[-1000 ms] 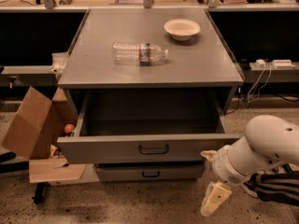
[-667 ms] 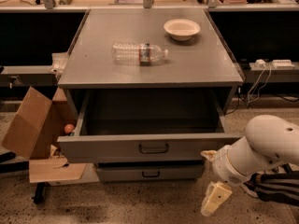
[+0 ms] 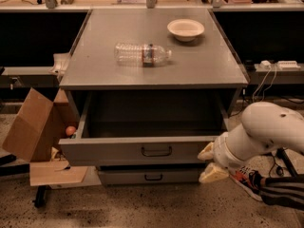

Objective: Close top drawer

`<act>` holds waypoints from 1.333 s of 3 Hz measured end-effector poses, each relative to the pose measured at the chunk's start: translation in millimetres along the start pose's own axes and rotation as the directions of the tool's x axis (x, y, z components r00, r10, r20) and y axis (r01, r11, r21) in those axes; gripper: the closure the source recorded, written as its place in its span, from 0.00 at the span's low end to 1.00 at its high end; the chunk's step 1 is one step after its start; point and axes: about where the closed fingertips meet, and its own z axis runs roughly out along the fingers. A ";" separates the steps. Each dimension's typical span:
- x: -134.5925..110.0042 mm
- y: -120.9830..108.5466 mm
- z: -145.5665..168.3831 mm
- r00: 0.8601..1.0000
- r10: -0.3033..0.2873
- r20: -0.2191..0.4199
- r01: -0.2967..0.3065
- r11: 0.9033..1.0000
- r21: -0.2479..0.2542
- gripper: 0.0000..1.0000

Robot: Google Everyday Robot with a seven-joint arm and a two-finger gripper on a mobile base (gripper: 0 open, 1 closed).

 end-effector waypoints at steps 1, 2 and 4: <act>0.4 -25.9 1.7 0.998 -0.047 -0.036 0.048 0.998 0.026 0.65; 4.1 -50.8 1.5 0.995 -0.079 -0.063 0.083 0.994 0.064 0.90; 6.1 -68.5 0.9 0.993 -0.096 -0.071 0.103 0.990 0.101 0.84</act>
Offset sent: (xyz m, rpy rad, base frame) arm 0.0803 -0.0227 0.0008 -0.1152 -0.1416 0.0543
